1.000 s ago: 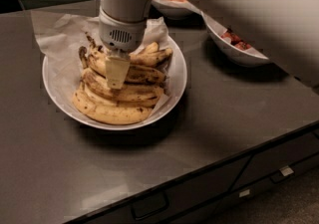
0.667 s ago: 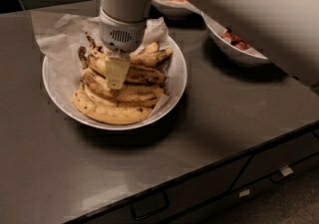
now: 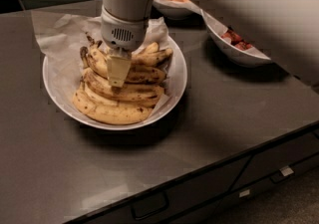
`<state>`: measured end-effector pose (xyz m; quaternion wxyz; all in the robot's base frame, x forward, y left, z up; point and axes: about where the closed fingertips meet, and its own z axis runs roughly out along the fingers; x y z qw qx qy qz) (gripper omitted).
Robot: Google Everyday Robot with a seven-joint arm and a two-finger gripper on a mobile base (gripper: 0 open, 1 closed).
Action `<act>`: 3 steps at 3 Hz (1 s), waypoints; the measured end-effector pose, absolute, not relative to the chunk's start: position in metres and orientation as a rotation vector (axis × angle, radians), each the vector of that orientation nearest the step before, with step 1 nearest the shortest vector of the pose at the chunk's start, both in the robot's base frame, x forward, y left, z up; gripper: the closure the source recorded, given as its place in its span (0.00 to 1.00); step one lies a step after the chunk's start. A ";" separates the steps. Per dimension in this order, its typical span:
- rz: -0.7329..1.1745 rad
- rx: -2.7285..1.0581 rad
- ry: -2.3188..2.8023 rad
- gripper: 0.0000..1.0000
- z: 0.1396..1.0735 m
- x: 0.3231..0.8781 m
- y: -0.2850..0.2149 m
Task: Pick banana from white bowl
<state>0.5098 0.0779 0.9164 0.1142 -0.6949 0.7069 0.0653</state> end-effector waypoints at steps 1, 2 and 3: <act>0.191 -2.037 2.073 1.00 0.916 0.510 0.078; 0.177 -2.029 2.060 1.00 0.921 0.509 0.079; 0.140 -2.003 2.022 1.00 0.937 0.503 0.077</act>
Offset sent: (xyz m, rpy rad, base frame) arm -0.0028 -0.0015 0.0129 0.0039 -0.0372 -0.0021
